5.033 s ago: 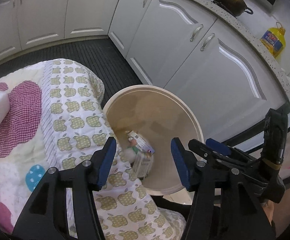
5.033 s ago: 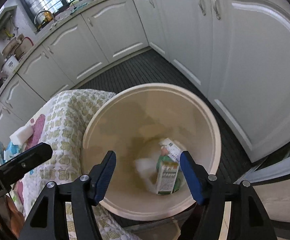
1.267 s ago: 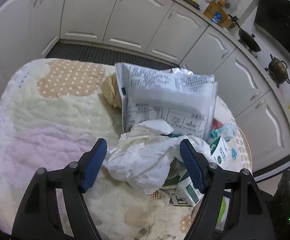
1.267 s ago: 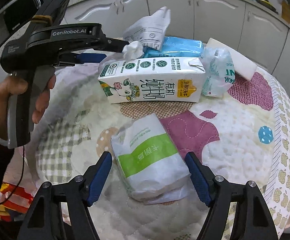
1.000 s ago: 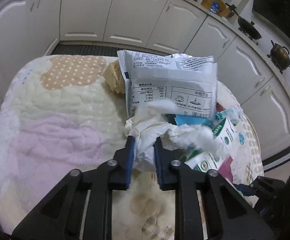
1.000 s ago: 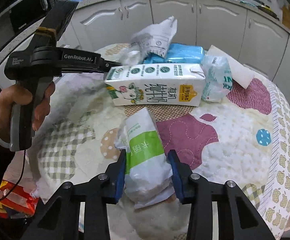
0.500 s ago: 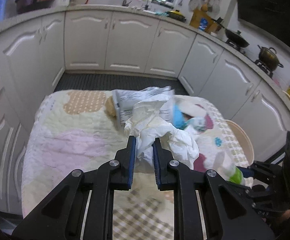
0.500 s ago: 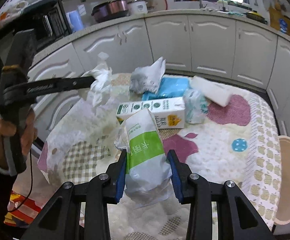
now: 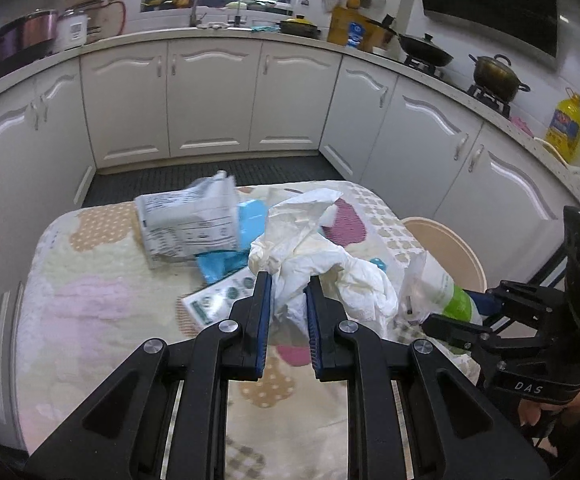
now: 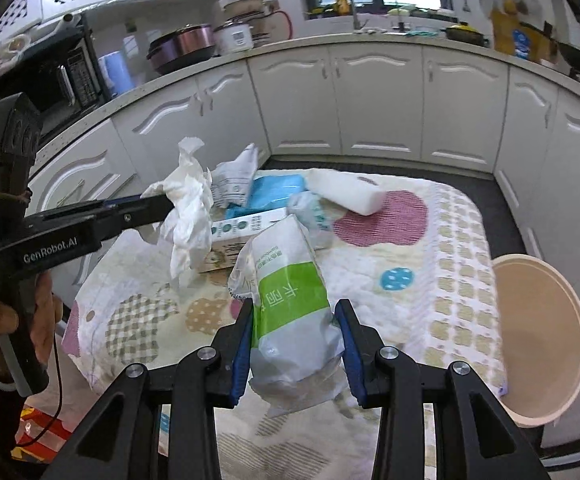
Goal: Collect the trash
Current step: 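Lift the tissue and bag and move both tools toward the beige bucket, then open both tools over the beige bucket to drop the tissue and bag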
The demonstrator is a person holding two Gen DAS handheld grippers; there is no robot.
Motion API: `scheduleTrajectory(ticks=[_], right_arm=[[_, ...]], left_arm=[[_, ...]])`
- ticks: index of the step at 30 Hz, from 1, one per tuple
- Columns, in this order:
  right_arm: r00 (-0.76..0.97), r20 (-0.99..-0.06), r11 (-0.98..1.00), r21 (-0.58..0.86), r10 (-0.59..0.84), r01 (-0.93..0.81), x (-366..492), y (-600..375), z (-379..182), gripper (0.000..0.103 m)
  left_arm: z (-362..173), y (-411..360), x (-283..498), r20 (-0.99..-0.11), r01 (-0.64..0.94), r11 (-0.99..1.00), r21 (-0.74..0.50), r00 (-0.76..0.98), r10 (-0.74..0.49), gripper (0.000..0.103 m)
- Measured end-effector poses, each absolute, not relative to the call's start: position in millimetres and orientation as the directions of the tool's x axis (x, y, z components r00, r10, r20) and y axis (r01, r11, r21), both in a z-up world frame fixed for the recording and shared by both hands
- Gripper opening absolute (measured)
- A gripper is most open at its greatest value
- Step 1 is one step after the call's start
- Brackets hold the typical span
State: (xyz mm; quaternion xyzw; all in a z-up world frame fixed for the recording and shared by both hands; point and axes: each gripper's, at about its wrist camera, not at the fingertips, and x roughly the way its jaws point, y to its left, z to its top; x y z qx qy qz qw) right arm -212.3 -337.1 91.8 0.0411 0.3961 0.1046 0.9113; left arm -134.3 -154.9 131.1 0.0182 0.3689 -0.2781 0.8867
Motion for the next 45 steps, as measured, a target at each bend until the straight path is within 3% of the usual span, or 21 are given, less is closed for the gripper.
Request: scheduleTrajectory(ticks=[26,45], right_arm=[[0.681,-0.732,0.978,0.158,0.024,0.135,-240,-466,85,0.038],[0.6,-0.794,0.916,0.161,-0.101,0.368,-242,-572,43,0.039]], left_arm=[[119,-300,-151,-0.688,0.677,0.72,-0.15,0.452,-0.568,0.014],[77,-422,-129,-0.757,0.722,0.66,-0.207,0.31,-0.576,0.014]])
